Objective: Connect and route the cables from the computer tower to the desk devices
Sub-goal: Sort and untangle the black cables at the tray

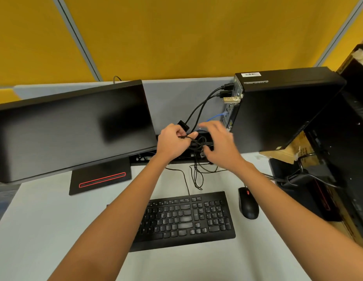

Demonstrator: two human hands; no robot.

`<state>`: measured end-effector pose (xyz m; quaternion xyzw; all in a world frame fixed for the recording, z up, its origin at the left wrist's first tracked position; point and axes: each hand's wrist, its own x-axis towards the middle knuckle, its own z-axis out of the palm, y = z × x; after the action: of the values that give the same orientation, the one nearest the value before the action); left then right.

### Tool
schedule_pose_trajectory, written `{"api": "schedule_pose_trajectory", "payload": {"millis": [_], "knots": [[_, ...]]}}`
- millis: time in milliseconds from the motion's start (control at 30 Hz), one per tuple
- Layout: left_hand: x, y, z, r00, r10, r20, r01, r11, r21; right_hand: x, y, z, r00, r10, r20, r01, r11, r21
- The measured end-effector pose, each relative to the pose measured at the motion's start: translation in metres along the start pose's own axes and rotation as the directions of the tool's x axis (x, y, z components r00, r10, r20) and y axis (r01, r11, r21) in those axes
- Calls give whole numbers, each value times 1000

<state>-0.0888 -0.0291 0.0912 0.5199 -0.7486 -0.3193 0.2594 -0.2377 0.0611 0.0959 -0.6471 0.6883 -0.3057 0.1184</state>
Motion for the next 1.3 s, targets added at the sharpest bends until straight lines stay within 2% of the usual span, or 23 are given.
{"api": "schedule_pose_trajectory", "payload": {"millis": [33, 100, 167, 267, 367, 467, 533, 567, 633, 667, 700, 733, 767, 800, 833, 867, 900, 933, 1000, 1100, 1167, 1233, 1300], "knots": [[1, 6, 0, 999, 28, 17, -28, 999, -46, 4, -11, -1, 995, -66, 70, 56, 988, 143], [3, 9, -5, 995, 93, 45, -85, 984, -159, 10, -18, -4, 984, -89, 153, 38, 951, 308], [3, 4, -16, 991, 135, 6, -131, 974, -184, 13, -7, -5, 993, -43, 108, 13, 965, 263], [0, -18, -26, 997, 55, -58, -63, 988, -138, 5, 33, -3, 989, 134, 62, -140, 983, 121], [-4, -38, -27, 993, -98, 69, 99, 995, -16, -11, 65, 4, 931, 333, 148, -340, 940, 26], [-9, -45, -21, 977, -165, 138, 142, 976, 163, -19, 75, 11, 839, 514, 179, -530, 847, 52], [-6, -48, -17, 972, -216, 91, 190, 953, 238, -15, 73, 7, 761, 647, 40, -632, 727, 269], [-3, -51, -17, 969, -242, 50, 223, 943, 248, -11, 71, 1, 696, 717, -40, -639, 645, 419], [3, -57, -19, 949, -315, -9, 307, 917, 254, -3, 69, -10, 562, 816, -133, -542, 485, 686], [5, -59, -21, 932, -362, -4, 351, 901, 257, -2, 71, -13, 512, 839, -186, -496, 465, 733], [6, -62, -22, 915, -403, 18, 385, 886, 259, -3, 71, -16, 484, 838, -250, -496, 498, 711], [5, -64, -24, 901, -430, 56, 404, 878, 256, -5, 71, -17, 496, 814, -301, -527, 559, 641], [5, -64, -25, 897, -431, 101, 399, 886, 238, -6, 73, -18, 563, 768, -304, -575, 628, 524], [5, -63, -24, 904, -403, 144, 374, 907, 194, -10, 70, -19, 665, 713, -221, -628, 695, 350], [5, -62, -22, 918, -359, 170, 340, 931, 132, -13, 66, -18, 752, 658, -46, -643, 747, 167], [4, -57, -19, 930, -316, 190, 307, 949, 74, -15, 65, -15, 787, 598, 153, -607, 795, 16], [3, -51, -16, 939, -278, 202, 278, 960, 31, -14, 60, -11, 792, 539, 286, -543, 837, -71], [3, -46, -13, 947, -245, 210, 246, 969, 18, -13, 48, -9, 818, 488, 304, -477, 871, -117], [3, -35, -6, 954, -201, 224, 199, 980, 30, -7, 22, -5, 913, 326, 244, -294, 943, -158], [3, -22, 2, 979, -172, 111, 184, 977, -110, 4, 2, 4, 940, 61, 334, -68, 998, 10], [3, -13, 3, 980, -198, -5, 191, 950, -247, 6, 2, 9, 965, -11, 262, -38, 982, 182], [5, -10, 1, 969, -247, -13, 229, 917, -327, 7, 8, 8, 985, 19, 174, -63, 965, 253], [7, -14, -1, 951, -309, 5, 288, 881, -375, 4, 7, 4, 969, -2, 246, -59, 969, 240]]}}
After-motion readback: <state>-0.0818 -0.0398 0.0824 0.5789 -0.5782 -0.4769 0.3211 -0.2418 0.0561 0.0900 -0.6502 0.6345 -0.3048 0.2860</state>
